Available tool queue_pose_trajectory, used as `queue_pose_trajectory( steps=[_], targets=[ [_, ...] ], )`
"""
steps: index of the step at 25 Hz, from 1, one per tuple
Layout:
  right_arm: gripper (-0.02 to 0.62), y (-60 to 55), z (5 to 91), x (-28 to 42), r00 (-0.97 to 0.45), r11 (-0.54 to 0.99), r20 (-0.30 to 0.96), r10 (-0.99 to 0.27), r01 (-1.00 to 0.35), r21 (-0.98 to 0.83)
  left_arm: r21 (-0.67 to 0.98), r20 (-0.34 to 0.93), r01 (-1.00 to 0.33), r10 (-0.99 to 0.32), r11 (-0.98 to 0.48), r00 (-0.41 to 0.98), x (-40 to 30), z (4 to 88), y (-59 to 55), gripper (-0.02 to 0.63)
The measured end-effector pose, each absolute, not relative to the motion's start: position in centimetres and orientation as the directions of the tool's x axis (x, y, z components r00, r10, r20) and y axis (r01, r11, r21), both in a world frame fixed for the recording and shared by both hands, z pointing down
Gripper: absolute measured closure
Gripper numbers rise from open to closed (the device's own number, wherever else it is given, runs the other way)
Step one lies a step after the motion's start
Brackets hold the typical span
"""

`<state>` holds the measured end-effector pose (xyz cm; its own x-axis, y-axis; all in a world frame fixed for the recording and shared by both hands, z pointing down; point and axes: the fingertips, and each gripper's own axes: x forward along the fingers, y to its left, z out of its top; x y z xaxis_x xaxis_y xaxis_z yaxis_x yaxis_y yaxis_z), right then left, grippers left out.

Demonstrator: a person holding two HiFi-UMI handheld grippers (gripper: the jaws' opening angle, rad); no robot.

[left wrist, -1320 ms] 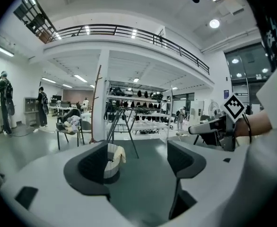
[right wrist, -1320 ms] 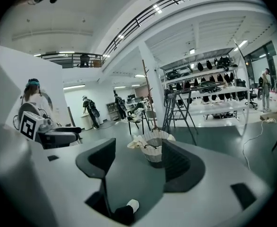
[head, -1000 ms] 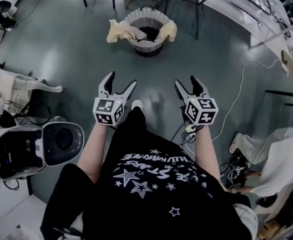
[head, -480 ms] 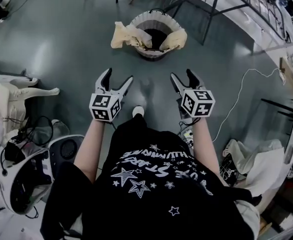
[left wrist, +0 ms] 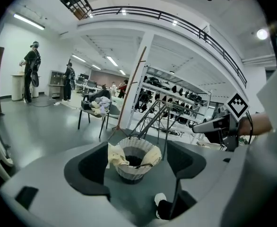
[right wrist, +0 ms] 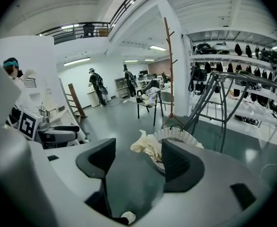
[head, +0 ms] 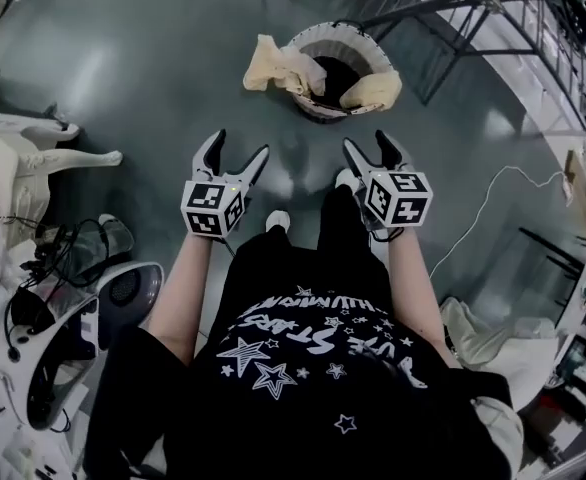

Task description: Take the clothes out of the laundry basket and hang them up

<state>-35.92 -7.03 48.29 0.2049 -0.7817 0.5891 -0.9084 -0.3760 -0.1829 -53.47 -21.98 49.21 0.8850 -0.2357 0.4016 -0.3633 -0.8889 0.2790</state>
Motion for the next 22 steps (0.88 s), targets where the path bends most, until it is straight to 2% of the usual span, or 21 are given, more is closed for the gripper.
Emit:
queue_pose_trajectory(
  steps=[9, 15, 22],
  targets=[
    [0.299, -16.4, 52.4, -29.6, 0.066, -0.241, 0.615, -0.786, -0.948, -0.206, 0.262, 0.470, -0.537, -0.380, -0.802, 0.797, -50.4, 51.6, -27.0, 0.219],
    [0.299, -22.7, 55.2, -22.4, -0.023, -0.123, 0.653, -0.757, -0.976, -0.177, 0.240, 0.543, -0.704, -0.509, -0.668, 0.668, -45.9, 52.1, -29.1, 0.219],
    [0.303, -28.5, 59.5, -17.4, -0.126, 0.017, 0.702, -0.701, -0.987, -0.160, 0.211, 0.596, -0.806, -0.581, -0.553, 0.555, -41.6, 54.2, -32.6, 0.219]
  ],
)
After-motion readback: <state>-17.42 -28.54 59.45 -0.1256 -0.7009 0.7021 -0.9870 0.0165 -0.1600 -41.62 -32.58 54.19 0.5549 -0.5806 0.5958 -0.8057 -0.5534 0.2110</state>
